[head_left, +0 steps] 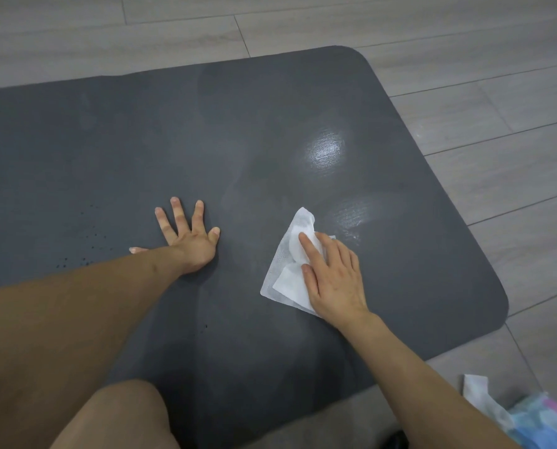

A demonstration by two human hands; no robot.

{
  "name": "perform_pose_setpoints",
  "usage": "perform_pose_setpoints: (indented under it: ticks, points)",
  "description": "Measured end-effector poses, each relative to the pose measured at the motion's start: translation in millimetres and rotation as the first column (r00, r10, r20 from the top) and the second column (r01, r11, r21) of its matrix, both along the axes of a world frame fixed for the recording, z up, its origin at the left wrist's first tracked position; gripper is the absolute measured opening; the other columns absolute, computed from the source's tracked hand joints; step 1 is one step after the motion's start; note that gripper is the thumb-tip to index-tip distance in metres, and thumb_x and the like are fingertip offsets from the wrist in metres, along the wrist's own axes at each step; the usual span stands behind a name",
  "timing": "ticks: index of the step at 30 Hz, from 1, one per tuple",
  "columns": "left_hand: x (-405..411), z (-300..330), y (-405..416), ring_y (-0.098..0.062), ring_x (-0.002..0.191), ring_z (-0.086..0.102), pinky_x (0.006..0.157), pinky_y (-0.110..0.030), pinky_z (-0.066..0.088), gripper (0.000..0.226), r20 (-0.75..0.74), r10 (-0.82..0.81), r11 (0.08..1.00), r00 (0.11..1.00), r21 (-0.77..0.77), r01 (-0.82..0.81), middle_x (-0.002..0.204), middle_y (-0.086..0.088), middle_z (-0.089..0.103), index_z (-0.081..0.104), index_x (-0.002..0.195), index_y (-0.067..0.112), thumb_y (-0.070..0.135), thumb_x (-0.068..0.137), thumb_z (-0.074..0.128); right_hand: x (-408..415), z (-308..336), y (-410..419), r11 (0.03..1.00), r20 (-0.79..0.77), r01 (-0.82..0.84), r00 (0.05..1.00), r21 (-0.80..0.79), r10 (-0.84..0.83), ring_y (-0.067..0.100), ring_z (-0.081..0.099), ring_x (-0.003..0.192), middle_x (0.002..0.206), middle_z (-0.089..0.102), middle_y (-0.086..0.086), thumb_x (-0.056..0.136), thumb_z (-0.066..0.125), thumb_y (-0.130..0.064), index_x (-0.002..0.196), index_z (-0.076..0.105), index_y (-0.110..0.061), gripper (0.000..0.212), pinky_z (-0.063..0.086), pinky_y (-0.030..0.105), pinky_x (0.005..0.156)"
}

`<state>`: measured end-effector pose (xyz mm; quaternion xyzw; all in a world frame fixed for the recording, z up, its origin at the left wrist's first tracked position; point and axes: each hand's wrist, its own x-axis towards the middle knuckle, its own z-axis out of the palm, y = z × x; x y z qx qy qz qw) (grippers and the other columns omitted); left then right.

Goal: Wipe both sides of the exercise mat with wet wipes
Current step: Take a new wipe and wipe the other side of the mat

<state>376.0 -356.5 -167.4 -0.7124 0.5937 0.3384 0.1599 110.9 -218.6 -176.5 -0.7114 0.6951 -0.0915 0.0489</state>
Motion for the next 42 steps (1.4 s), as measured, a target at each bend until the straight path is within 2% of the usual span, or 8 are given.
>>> perform_pose_setpoints:
  ticks: [5, 10, 16, 24, 28, 34, 38, 42]
  points:
    - [0, 1, 1, -0.026, 0.141, -0.048, 0.1, -0.088, -0.002, 0.066, 0.002, -0.002, 1.0, 1.0, 0.01, 0.002, 0.149, 0.012, -0.053, -0.028, 0.149, 0.051, 0.063, 0.102, 0.016, 5, -5, -8, 0.997, 0.112, 0.072, 0.991, -0.025, -0.069, 0.029, 0.047, 0.13, 0.147, 0.049, 0.005, 0.102, 0.058, -0.032, 0.131, 0.057, -0.021, 0.032, 0.043, 0.047, 0.107]
    - [-1, 2, 0, -0.026, 0.141, -0.047, 0.1, -0.089, -0.002, 0.065, -0.003, 0.002, 1.0, 1.0, 0.005, -0.002, 0.151, 0.011, -0.052, -0.027, 0.15, 0.051, 0.063, 0.102, 0.016, 5, -9, 11, 1.0, 0.069, 0.008, 0.998, 0.023, -0.01, 0.032, 0.041, 0.131, 0.152, 0.042, 0.012, 0.103, 0.049, -0.036, 0.148, 0.05, -0.019, 0.049, 0.042, 0.044, 0.108]
    - [0, -1, -1, -0.027, 0.141, -0.047, 0.1, -0.088, -0.001, 0.066, -0.005, 0.005, 1.0, 1.0, 0.009, -0.005, 0.15, 0.011, -0.053, -0.027, 0.15, 0.051, 0.063, 0.101, 0.017, 8, -5, -14, 0.993, 0.164, 0.112, 0.98, 0.029, -0.116, 0.025, 0.048, 0.102, 0.118, 0.053, 0.004, 0.101, 0.063, -0.025, 0.139, 0.059, -0.022, 0.038, 0.052, 0.037, 0.078]
    - [1, 4, 0, -0.027, 0.141, -0.047, 0.1, -0.089, -0.002, 0.066, -0.01, -0.005, 1.0, 1.0, 0.027, 0.005, 0.149, 0.011, -0.054, -0.028, 0.149, 0.051, 0.064, 0.101, 0.015, 57, 7, 18, 0.984, 0.266, 0.099, 0.954, 0.149, -0.136, 0.023, 0.054, 0.084, 0.092, 0.055, -0.005, 0.098, 0.059, -0.032, 0.099, 0.063, -0.023, 0.01, 0.046, 0.034, 0.07]
    - [1, 3, 0, -0.027, 0.141, -0.048, 0.1, -0.088, -0.001, 0.066, -0.014, -0.004, 1.0, 1.0, 0.022, 0.004, 0.148, 0.011, -0.054, -0.028, 0.15, 0.051, 0.064, 0.101, 0.016, 46, 4, 34, 1.0, 0.158, 0.022, 0.987, 0.0, -0.022, 0.022, 0.051, 0.094, 0.117, 0.056, 0.0, 0.095, 0.065, -0.03, 0.125, 0.066, -0.024, 0.031, 0.045, 0.034, 0.074]
    - [1, 3, 0, -0.028, 0.141, -0.047, 0.1, -0.088, -0.002, 0.066, -0.024, -0.005, 1.0, 1.0, 0.026, 0.006, 0.149, 0.011, -0.054, -0.028, 0.15, 0.051, 0.063, 0.101, 0.015, 27, 6, 26, 0.988, 0.102, -0.134, 0.987, 0.081, 0.126, 0.024, 0.049, 0.101, 0.126, 0.05, 0.002, 0.098, 0.062, -0.023, 0.141, 0.057, -0.026, 0.043, 0.051, 0.037, 0.082]
    - [2, 2, 0, -0.027, 0.141, -0.047, 0.1, -0.088, -0.001, 0.066, -0.017, -0.009, 1.0, 1.0, 0.015, 0.009, 0.149, 0.011, -0.054, -0.028, 0.149, 0.051, 0.064, 0.101, 0.015, 8, 9, -12, 0.995, 0.133, 0.01, 0.991, 0.097, -0.023, 0.023, 0.053, 0.091, 0.105, 0.056, -0.004, 0.101, 0.046, -0.04, 0.113, 0.062, -0.029, 0.023, 0.046, 0.039, 0.077]
    - [1, 1, 1, -0.028, 0.141, -0.047, 0.099, -0.088, -0.001, 0.066, -0.014, -0.005, 1.0, 1.0, 0.003, 0.005, 0.149, 0.011, -0.054, -0.027, 0.149, 0.051, 0.064, 0.101, 0.016, 2, 7, -33, 0.988, 0.139, 0.147, 0.978, 0.056, -0.153, 0.027, 0.051, 0.072, 0.098, 0.046, -0.002, 0.084, 0.061, 0.0, 0.119, 0.059, -0.019, 0.04, 0.05, 0.037, 0.059]
